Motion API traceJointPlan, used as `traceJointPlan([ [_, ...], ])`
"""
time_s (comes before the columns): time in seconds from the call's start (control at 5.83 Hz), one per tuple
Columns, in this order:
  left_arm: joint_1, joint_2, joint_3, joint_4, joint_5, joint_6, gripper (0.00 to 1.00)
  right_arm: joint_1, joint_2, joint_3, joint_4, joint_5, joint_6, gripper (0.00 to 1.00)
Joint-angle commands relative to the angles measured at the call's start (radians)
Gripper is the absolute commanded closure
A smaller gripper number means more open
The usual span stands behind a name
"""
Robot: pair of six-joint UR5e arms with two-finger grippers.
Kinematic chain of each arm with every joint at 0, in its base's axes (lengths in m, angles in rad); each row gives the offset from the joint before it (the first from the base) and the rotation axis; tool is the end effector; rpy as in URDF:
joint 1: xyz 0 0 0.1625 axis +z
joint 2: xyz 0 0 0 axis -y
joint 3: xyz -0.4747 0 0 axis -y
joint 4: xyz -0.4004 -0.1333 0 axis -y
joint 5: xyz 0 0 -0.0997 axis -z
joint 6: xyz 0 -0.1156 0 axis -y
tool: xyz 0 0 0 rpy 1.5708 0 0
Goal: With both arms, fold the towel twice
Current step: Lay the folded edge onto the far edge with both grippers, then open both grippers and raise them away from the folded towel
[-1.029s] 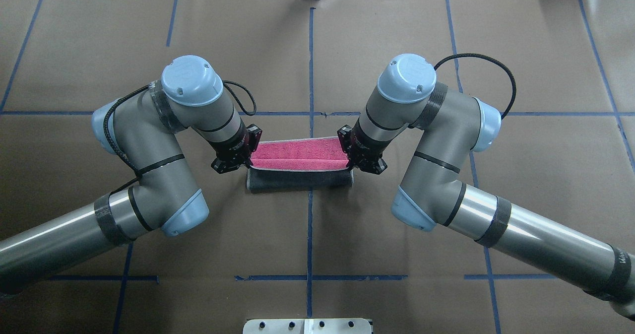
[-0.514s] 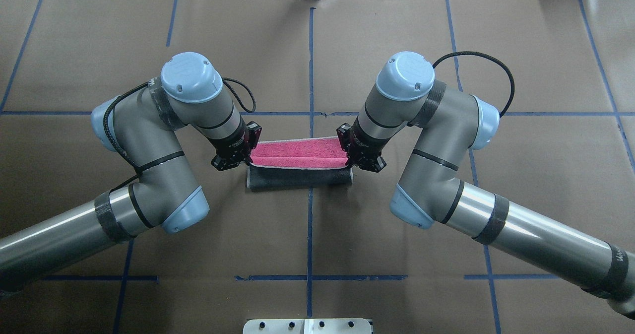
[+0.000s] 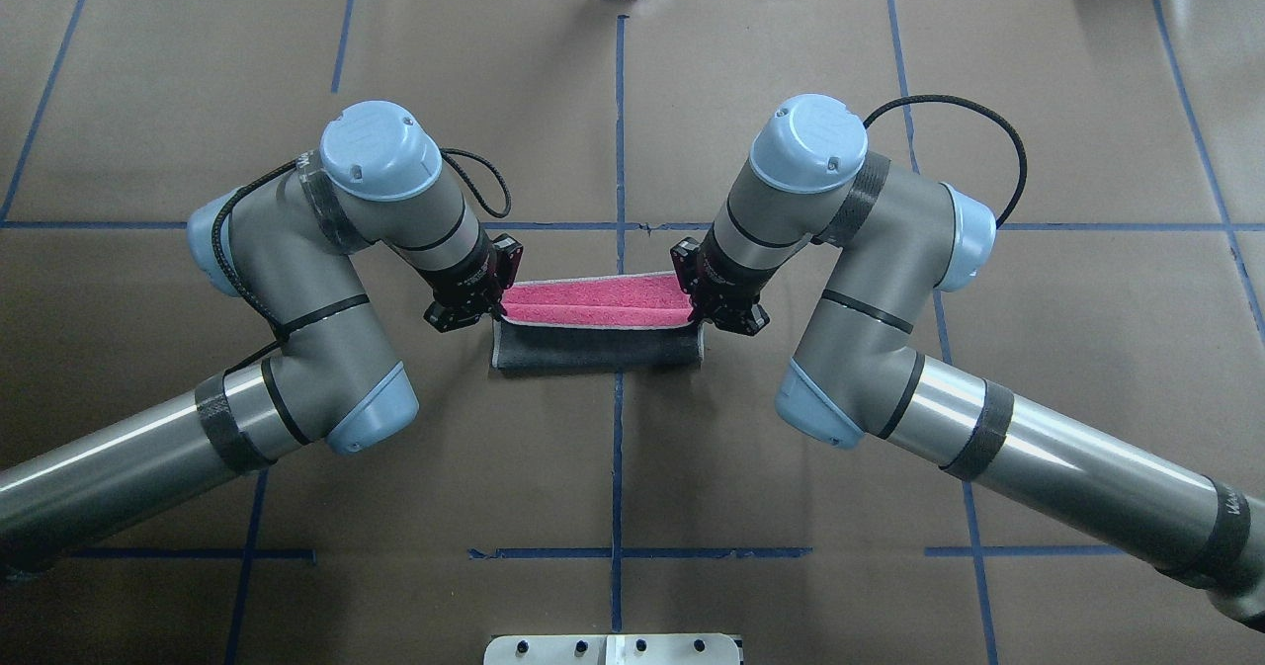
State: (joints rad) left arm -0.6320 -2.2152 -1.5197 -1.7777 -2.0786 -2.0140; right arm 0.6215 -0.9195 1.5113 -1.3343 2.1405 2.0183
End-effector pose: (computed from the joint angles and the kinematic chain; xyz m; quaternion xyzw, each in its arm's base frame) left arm 0.5669 -0.5106 0.3170 -0.1948 0.3972 -0.3725 0.8158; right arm -0.5759 -0.4997 0.3090 -0.2227 -0.4071 0.3502 0.8136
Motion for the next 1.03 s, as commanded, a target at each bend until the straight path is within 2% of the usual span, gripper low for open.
traceJointPlan([
  [0.0, -0.015, 0.000, 0.003, -0.028, 0.008, 0.007, 0.57, 0.003, -0.001, -0.040, 0.102, -0.036, -0.048, 0.01],
  [0.17, -0.040, 0.002, 0.006, -0.072, 0.012, 0.021, 0.01, 0.000, -0.005, -0.058, 0.118, -0.142, -0.056, 0.00],
  [0.34, -0.041, 0.002, 0.004, -0.074, 0.012, 0.105, 0.00, 0.000, 0.001, -0.054, 0.116, -0.172, -0.076, 0.00],
  [0.86, -0.142, 0.009, 0.000, -0.074, 0.012, 0.340, 0.00, 0.139, -0.031, -0.007, 0.109, -0.157, -0.260, 0.00],
])
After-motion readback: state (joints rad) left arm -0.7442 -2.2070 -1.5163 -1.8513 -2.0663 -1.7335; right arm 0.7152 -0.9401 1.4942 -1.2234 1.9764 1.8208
